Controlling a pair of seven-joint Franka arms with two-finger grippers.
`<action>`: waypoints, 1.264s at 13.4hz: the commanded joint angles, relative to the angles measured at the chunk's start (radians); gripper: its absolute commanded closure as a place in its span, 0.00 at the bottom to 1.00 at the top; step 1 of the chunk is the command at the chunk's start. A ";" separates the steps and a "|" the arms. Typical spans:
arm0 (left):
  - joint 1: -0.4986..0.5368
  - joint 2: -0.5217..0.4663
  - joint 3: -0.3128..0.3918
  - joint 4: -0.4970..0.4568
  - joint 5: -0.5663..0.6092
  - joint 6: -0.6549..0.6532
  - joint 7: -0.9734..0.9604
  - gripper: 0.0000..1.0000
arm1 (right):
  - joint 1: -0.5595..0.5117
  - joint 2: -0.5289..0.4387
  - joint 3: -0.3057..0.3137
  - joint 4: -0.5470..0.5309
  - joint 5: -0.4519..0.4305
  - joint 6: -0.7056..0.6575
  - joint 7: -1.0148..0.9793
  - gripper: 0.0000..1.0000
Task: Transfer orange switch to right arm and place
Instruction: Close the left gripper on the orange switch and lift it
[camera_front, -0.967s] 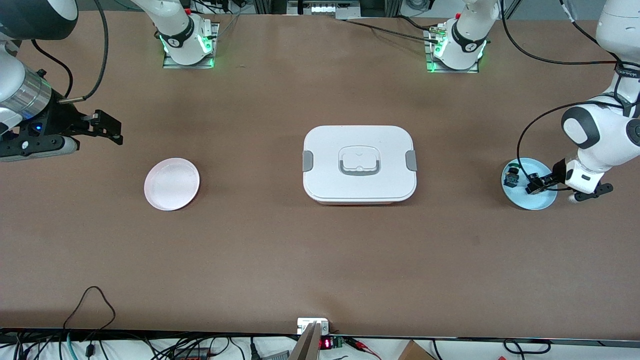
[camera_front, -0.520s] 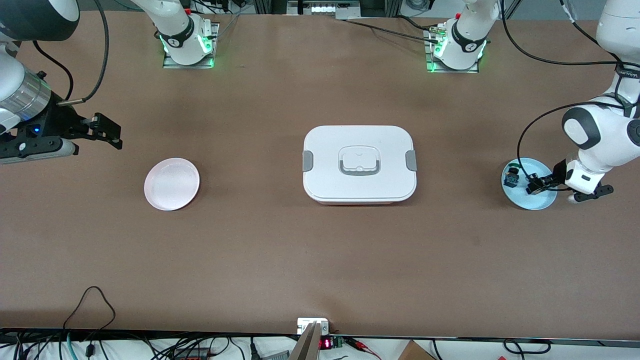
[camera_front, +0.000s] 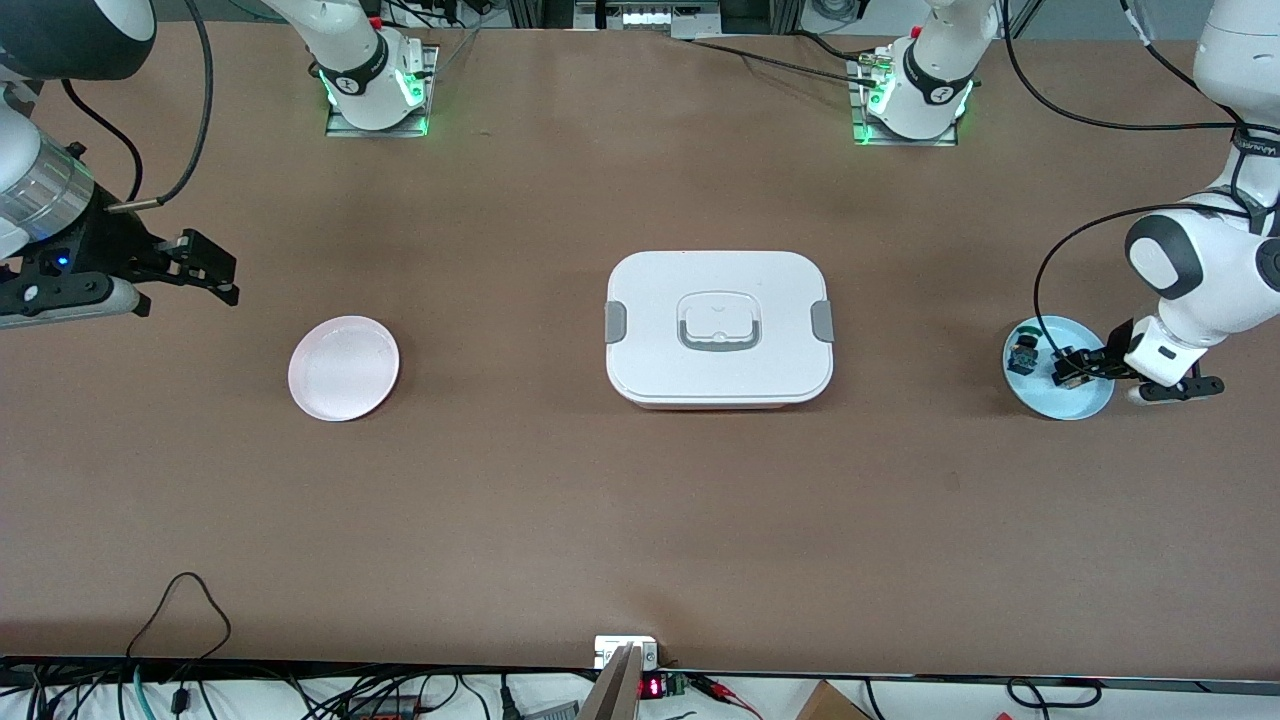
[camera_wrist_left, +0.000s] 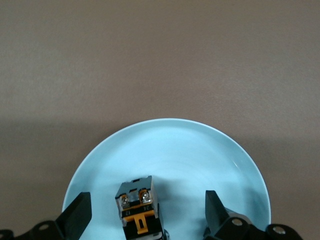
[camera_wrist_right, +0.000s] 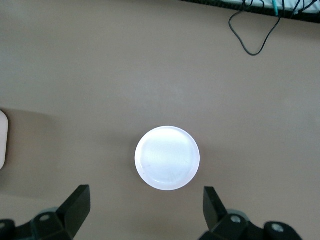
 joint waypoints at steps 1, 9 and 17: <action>0.011 0.002 -0.006 0.032 -0.018 -0.009 0.231 0.00 | 0.001 0.007 0.005 0.016 0.004 -0.017 0.012 0.00; 0.034 -0.030 -0.009 0.075 -0.021 -0.355 0.652 0.00 | 0.009 0.001 0.014 0.014 0.015 -0.045 -0.079 0.00; 0.028 -0.001 -0.015 0.092 -0.021 -0.244 1.130 0.00 | 0.017 -0.050 0.012 0.034 0.019 -0.161 -0.115 0.00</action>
